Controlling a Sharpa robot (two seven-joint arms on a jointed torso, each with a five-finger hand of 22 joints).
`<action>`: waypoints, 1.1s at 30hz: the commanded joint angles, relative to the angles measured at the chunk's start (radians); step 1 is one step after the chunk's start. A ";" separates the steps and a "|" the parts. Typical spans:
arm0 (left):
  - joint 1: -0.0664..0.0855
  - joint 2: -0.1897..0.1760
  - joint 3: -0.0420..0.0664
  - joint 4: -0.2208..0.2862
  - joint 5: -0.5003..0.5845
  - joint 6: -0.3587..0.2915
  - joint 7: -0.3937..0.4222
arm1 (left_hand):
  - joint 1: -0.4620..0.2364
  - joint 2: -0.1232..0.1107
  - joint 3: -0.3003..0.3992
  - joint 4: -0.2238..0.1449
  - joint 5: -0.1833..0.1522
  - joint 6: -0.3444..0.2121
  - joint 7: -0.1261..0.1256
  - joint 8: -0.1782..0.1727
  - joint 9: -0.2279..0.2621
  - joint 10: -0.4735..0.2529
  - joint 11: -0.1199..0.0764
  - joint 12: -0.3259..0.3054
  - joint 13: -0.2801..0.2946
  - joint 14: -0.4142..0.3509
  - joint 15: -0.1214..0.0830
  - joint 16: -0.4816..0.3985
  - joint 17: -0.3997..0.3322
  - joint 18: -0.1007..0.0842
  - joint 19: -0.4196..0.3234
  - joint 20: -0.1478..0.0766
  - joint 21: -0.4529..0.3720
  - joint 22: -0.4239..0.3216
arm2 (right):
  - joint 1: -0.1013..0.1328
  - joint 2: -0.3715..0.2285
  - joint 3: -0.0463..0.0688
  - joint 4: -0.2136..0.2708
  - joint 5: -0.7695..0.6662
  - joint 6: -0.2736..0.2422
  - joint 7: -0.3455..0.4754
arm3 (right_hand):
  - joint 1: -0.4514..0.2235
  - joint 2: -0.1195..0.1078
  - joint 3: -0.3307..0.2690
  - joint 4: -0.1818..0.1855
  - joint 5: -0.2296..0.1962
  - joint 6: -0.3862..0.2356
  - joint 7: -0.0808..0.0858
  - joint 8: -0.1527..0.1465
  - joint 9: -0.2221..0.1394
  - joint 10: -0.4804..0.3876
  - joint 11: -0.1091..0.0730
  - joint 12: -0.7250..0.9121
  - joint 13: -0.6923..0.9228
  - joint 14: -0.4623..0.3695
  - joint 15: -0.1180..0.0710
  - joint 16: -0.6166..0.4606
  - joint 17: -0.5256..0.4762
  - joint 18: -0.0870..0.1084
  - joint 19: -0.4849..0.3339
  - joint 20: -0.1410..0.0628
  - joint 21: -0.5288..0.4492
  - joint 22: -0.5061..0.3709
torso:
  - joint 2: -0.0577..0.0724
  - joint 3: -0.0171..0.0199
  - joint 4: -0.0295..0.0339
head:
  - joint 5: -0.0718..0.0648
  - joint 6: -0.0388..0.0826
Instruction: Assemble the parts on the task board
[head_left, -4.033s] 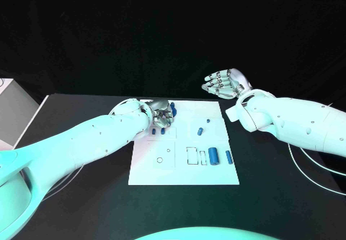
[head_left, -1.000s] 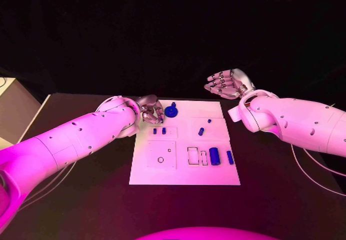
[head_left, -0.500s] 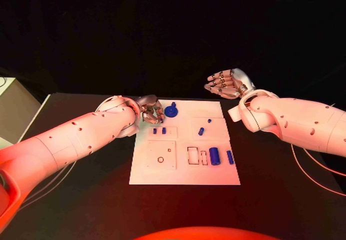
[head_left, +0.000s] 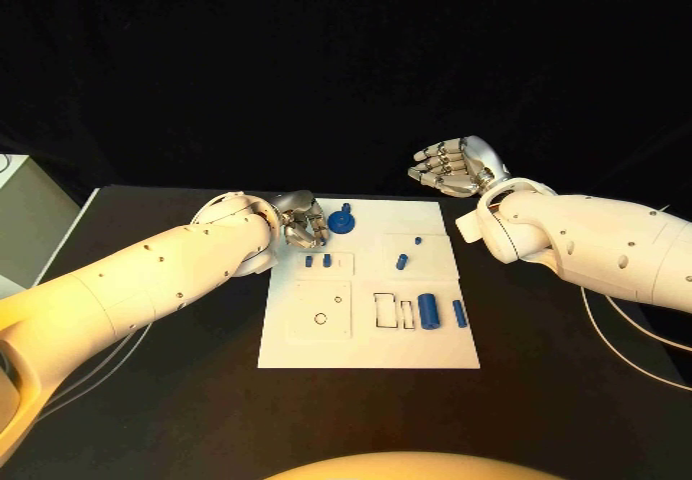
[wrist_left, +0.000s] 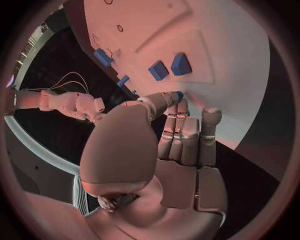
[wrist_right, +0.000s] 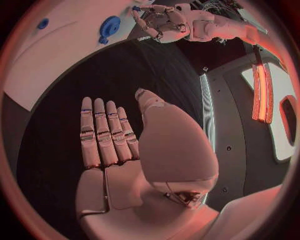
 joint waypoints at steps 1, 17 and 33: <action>-0.006 0.004 -0.004 0.001 -0.004 0.011 0.009 | -0.010 0.000 -0.005 -0.004 0.004 -0.007 0.004 -0.006 0.000 -0.002 0.004 -0.006 -0.001 -0.003 0.002 -0.002 0.001 -0.001 -0.007 -0.001 -0.004 -0.001 | -0.001 0.000 0.000 0.000 -0.006 0.008 0.013 | 0.004 0.002 0.005 -0.002 0.005 0.008 0.024 -0.004 -0.002 0.009 0.000 -0.005 -0.001 -0.003 -0.003 -0.002 -0.001 0.007 -0.008 0.000 0.001 -0.001 | -0.001 0.0000 -0.0002 | -0.001 0.000; -0.008 -0.003 -0.004 0.005 0.002 -0.027 0.015 | -0.033 -0.026 -0.009 -0.001 0.009 -0.077 0.013 -0.060 -0.016 -0.070 0.026 -0.058 -0.011 -0.066 0.022 -0.015 -0.076 0.011 -0.060 0.017 -0.046 -0.060 | -0.002 -0.002 0.000 -0.001 -0.006 0.009 0.012 | 0.004 0.002 0.005 -0.002 0.005 0.008 0.024 -0.004 -0.002 0.009 0.000 -0.005 -0.001 -0.003 -0.003 -0.002 -0.001 0.007 -0.008 0.000 0.001 -0.001 | 0.000 -0.0004 0.0002 | -0.002 0.003; -0.011 -0.010 -0.004 0.011 0.012 -0.048 0.018 | -0.037 -0.038 -0.018 -0.001 0.009 -0.112 0.003 -0.086 -0.026 -0.129 0.045 -0.067 -0.012 -0.097 0.038 -0.018 -0.118 0.015 -0.078 0.033 -0.062 -0.083 | -0.004 -0.004 0.000 -0.001 -0.007 0.011 0.011 | 0.004 0.001 0.005 -0.002 0.005 0.008 0.024 -0.006 -0.002 0.008 0.000 -0.006 -0.001 -0.003 -0.003 -0.003 -0.003 0.007 -0.008 0.000 0.001 -0.001 | 0.000 -0.0010 0.0007 | -0.004 0.003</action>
